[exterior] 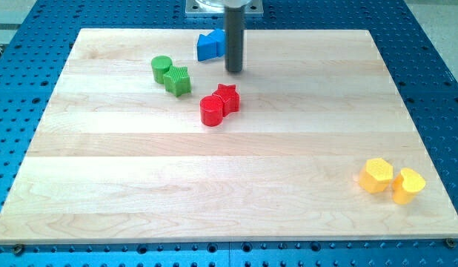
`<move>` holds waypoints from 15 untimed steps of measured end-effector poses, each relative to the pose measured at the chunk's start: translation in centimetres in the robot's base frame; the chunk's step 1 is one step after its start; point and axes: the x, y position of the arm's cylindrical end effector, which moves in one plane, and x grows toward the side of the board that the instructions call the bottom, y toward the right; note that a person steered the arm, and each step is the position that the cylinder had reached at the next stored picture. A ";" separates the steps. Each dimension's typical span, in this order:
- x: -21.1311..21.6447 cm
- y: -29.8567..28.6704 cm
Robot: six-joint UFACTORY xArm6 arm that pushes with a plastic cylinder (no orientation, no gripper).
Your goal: Place the blue blocks in a vertical line
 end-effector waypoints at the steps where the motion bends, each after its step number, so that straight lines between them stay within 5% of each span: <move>1: -1.9 1.0; 3: -6.7 -1.4; 4: -4.5 -7.2; 7: -1.1 -10.5; 8: -1.7 -10.5; 9: -0.2 -4.2; 11: 1.2 -14.8; 12: 1.1 -10.7; 13: -3.7 -5.1; 15: -4.8 -14.3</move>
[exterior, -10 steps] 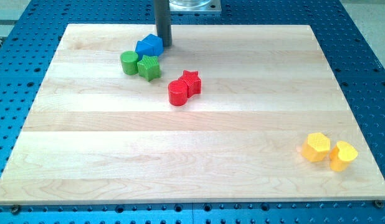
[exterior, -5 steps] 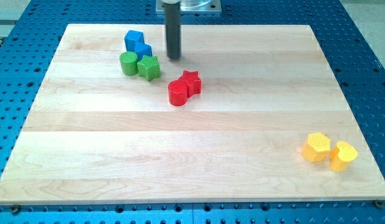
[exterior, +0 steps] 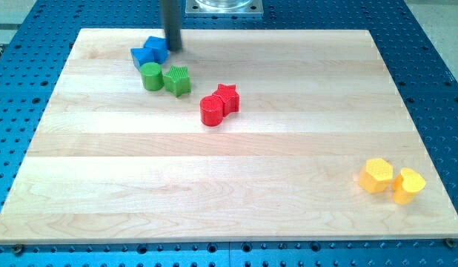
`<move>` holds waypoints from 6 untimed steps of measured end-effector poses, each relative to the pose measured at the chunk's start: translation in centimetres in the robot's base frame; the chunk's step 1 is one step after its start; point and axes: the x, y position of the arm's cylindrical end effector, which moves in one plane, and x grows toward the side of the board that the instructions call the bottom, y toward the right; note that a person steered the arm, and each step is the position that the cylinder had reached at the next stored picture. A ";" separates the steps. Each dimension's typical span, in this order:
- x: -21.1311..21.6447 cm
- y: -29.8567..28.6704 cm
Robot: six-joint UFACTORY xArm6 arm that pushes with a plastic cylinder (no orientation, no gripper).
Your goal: Place the blue blocks in a vertical line
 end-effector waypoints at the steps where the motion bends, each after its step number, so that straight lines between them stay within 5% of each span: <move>1: -0.3 1.2; 3: 7.8 -8.3; 5: 4.5 -0.8; 6: 8.2 -3.7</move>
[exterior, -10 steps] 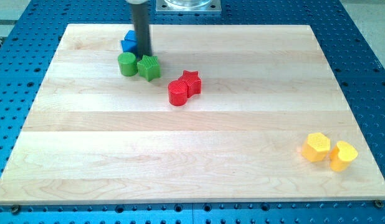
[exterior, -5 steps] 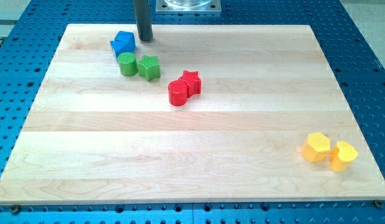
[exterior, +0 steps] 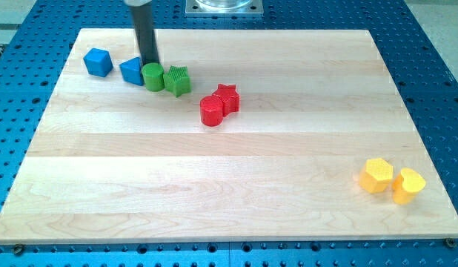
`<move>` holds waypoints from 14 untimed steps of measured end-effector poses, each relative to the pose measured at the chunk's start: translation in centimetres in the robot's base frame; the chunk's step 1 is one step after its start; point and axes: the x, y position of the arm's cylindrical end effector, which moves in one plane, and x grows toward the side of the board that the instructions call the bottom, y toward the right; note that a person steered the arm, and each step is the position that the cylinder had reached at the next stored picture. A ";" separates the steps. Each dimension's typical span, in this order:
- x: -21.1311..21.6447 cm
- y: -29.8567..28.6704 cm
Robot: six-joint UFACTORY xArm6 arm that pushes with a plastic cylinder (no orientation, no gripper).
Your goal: Place the blue blocks in a vertical line
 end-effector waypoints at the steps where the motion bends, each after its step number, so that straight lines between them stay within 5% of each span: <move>1: 3.8 -5.1; 2: 0.0 -4.1; 5: 15.0 -9.1; 7: 16.2 -10.5; 8: 21.5 -10.2; 9: 19.4 -10.4; 11: 22.0 -14.7; 14: 27.1 -13.2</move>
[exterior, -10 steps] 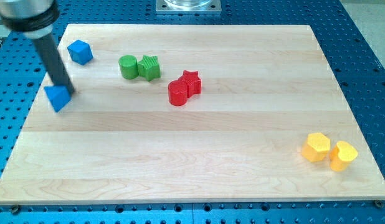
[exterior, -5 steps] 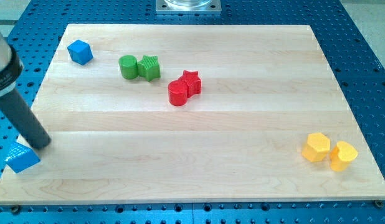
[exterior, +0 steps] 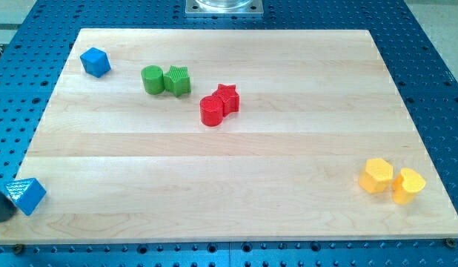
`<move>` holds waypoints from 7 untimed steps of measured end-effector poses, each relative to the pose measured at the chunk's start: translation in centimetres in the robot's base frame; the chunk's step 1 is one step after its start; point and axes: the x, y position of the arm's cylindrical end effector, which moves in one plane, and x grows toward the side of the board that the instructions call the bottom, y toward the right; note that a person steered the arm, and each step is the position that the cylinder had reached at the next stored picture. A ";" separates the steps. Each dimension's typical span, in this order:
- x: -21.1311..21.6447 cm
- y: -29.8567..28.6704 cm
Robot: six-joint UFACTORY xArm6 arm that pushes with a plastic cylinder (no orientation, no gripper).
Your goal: Place the blue blocks in a vertical line
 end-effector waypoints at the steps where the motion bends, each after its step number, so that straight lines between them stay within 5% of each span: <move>1: -0.7 4.9; 2: -0.1 5.5; 4: -2.2 19.3; 7: 1.0 15.2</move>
